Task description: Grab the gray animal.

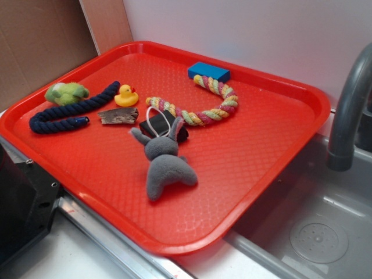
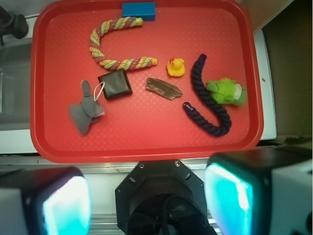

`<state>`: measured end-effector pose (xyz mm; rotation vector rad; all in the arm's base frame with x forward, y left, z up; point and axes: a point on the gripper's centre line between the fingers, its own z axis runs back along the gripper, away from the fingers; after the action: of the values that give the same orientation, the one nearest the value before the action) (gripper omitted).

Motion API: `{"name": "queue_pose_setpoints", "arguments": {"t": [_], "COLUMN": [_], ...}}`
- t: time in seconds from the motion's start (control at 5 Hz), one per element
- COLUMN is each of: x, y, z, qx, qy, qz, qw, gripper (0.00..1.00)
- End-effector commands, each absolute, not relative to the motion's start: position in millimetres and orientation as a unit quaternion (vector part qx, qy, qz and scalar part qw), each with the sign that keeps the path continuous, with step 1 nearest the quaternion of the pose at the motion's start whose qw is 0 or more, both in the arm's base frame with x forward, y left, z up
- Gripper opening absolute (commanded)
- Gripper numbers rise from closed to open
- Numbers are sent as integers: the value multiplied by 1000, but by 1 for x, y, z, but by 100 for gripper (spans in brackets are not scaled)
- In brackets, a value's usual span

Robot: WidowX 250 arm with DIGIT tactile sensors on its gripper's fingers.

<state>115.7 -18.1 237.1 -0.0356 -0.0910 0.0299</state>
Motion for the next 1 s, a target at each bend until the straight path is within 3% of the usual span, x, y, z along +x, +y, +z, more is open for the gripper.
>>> {"name": "queue_pose_setpoints", "arguments": {"t": [0.0, 0.2, 0.4, 0.6, 0.8], "x": [116, 122, 147, 169, 178], "y": [-18, -49, -78, -93, -99], "z": [237, 203, 183, 145, 112], "qx": [-18, -6, -60, -76, -89], "qy": [-45, -148, -191, -169, -115], "qz": [15, 88, 216, 299, 306], "qw": [999, 985, 955, 936, 941], "gripper": [100, 100, 100, 100, 100]}}
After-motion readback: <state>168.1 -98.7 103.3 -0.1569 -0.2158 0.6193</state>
